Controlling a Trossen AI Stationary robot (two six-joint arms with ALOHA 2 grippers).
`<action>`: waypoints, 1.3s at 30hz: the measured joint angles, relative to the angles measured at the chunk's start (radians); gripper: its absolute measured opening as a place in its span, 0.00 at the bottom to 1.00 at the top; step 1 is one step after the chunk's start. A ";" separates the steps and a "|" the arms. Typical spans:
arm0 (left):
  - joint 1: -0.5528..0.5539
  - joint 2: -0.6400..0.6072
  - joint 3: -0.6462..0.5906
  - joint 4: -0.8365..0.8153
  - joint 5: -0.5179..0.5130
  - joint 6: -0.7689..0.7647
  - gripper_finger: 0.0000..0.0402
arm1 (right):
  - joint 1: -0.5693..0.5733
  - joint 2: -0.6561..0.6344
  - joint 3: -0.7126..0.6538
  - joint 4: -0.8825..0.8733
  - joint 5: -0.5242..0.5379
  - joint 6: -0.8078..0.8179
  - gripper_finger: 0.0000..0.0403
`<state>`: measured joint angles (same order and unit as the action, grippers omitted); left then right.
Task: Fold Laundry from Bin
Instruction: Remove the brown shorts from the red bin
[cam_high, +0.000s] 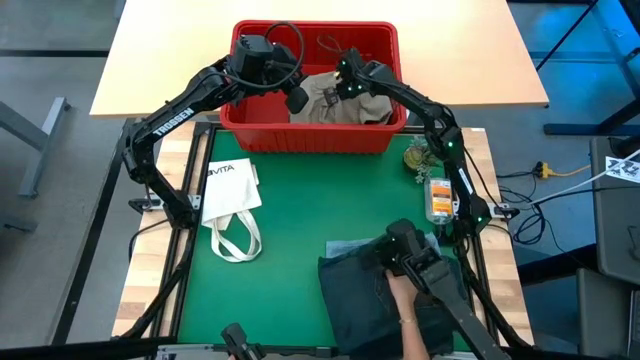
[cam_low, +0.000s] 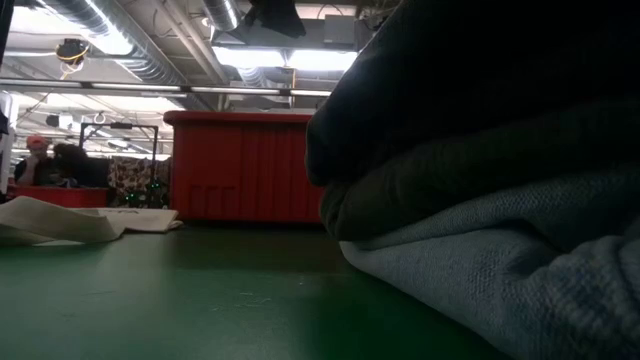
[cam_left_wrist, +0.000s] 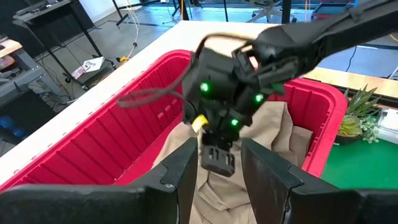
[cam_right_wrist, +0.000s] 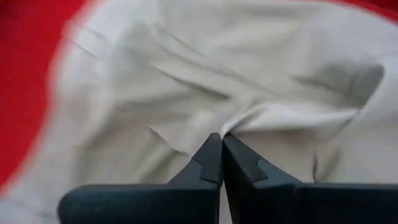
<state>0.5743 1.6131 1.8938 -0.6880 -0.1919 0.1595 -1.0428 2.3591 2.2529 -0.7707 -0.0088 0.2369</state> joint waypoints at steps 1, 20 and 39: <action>0.000 0.000 0.000 0.000 0.000 0.000 0.30 | 0.000 0.000 0.014 0.008 -0.034 0.012 0.02; -0.019 0.000 0.000 -0.006 0.001 -0.047 0.30 | 0.000 -0.011 0.102 0.451 -0.693 0.319 0.00; -0.021 -0.161 0.001 -0.022 -0.008 -0.100 0.30 | 0.000 -0.182 0.102 0.935 -1.113 0.649 0.00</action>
<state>0.5533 1.4520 1.8946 -0.7103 -0.1999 0.0599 -1.0427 2.1776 2.3550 0.1639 -1.1216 0.8855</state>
